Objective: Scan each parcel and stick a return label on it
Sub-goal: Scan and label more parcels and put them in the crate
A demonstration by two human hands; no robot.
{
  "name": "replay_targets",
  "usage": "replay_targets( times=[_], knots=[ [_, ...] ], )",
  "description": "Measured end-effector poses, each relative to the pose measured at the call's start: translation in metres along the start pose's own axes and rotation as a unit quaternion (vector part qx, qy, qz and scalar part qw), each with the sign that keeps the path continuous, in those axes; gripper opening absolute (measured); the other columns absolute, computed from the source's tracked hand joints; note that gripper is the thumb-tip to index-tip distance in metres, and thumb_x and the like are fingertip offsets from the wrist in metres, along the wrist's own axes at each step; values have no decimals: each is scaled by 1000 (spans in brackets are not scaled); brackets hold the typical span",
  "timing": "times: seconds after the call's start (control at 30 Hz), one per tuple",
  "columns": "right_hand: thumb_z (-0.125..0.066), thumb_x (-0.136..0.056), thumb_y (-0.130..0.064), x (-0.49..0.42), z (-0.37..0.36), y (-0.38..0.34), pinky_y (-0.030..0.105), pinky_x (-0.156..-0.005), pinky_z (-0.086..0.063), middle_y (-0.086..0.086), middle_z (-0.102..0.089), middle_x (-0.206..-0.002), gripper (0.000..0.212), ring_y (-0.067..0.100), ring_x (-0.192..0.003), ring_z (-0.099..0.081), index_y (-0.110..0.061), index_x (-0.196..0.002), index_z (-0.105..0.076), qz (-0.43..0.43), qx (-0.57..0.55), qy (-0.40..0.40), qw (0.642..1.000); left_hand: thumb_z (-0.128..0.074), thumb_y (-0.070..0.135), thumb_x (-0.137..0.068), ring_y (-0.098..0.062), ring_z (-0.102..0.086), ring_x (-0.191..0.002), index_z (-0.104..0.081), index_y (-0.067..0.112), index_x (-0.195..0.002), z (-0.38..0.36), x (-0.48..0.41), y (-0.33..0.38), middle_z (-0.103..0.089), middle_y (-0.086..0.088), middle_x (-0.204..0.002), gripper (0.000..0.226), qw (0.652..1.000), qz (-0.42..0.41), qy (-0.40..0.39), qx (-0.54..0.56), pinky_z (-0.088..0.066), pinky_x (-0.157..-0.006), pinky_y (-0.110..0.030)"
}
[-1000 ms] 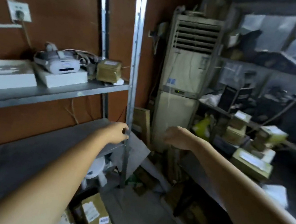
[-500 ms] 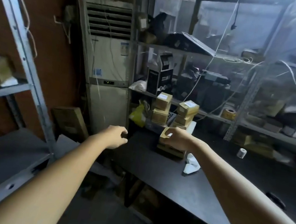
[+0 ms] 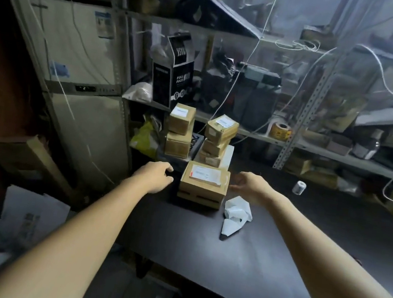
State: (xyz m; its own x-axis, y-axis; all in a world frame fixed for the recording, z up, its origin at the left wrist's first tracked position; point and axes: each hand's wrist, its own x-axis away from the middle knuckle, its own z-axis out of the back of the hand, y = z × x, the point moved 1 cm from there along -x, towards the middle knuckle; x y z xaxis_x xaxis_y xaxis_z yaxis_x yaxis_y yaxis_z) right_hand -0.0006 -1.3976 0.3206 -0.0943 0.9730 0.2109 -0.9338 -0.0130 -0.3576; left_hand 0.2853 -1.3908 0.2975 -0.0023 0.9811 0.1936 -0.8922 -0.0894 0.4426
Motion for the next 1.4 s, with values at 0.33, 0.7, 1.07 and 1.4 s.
replay_targets(
  times=[0.33, 0.7, 1.07, 1.4],
  knots=[
    [-65, -89, -41, -120, -40, 69, 30, -69, -47, -1, -62, -101, 28, 18, -88, -59, -21, -107, -58, -21, -76, -33, 996, -59, 41, -91, -23, -60, -109, -55, 31, -130, -76, -107, 8, -62, 0, -124, 41, 997, 78, 3, 23, -51, -89, -36],
    [-64, -90, -37, -217, -96, 100, 27, -54, -40, 1, -61, -86, 22, 14, -70, -55, -19, -84, -52, -83, -167, -61, 981, -59, 39, -93, -31, -50, -126, -44, 16, -143, -130, -200, 2, -50, -12, -140, 58, 990, 134, -2, 35, -42, -98, -36],
    [-82, -77, -30, -229, -134, 84, 49, -67, -61, 9, -57, -115, 61, 31, -98, -64, -15, -119, -41, -197, -265, -60, 942, -74, 31, -84, -26, -56, -118, -52, 10, -135, -151, -236, -17, -59, -9, -132, 59, 981, 111, -75, 139, -45, -99, -33],
    [-85, -73, -32, -193, -94, 84, 50, -90, -55, 6, -61, -120, 74, 28, -111, -60, -18, -132, -42, -183, -292, 11, 939, -83, 22, -74, -24, -58, -117, -46, 14, -140, -128, -223, 3, -61, -9, -130, 76, 964, 84, -60, 243, -46, -104, -42]
  ],
)
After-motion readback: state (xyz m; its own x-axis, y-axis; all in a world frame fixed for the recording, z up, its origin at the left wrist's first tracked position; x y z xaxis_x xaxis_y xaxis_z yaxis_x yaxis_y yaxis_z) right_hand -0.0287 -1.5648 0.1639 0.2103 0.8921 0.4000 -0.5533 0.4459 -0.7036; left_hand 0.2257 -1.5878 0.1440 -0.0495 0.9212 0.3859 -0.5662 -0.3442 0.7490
